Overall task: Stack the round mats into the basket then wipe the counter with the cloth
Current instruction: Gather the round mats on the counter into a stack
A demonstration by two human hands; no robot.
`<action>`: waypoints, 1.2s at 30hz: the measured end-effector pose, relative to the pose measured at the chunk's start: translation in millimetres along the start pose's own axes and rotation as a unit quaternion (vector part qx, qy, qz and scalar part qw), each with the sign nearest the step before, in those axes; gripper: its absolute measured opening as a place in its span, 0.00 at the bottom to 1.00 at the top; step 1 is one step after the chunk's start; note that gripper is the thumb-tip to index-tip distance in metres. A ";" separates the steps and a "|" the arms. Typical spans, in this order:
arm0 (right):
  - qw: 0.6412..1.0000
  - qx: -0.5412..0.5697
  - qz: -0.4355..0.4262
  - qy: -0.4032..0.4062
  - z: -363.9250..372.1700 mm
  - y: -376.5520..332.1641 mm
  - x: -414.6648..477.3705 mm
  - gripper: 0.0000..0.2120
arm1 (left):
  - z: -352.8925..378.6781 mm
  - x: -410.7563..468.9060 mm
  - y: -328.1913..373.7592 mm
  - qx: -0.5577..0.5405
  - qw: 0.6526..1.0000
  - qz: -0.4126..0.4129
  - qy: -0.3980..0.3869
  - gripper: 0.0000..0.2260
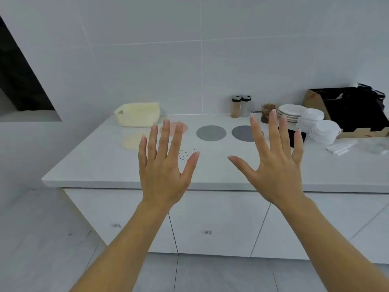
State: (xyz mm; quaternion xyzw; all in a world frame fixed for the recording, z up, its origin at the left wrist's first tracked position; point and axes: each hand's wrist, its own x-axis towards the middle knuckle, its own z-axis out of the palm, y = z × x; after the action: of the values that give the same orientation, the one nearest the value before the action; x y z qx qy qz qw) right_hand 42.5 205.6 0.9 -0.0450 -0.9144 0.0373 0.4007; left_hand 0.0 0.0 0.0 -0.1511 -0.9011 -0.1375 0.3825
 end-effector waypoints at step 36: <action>0.971 -0.045 0.057 -0.227 368.7 220.3 229.6 0.38 | 431.1 237.7 44.1 -0.013 0.974 0.011 -0.227 0.29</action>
State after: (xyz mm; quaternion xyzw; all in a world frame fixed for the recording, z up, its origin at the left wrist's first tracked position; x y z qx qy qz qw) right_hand -372.3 438.2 -103.9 -0.1051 -0.9780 0.0283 0.1779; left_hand -419.9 236.8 -109.1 -0.1933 -0.9607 -0.1075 0.1675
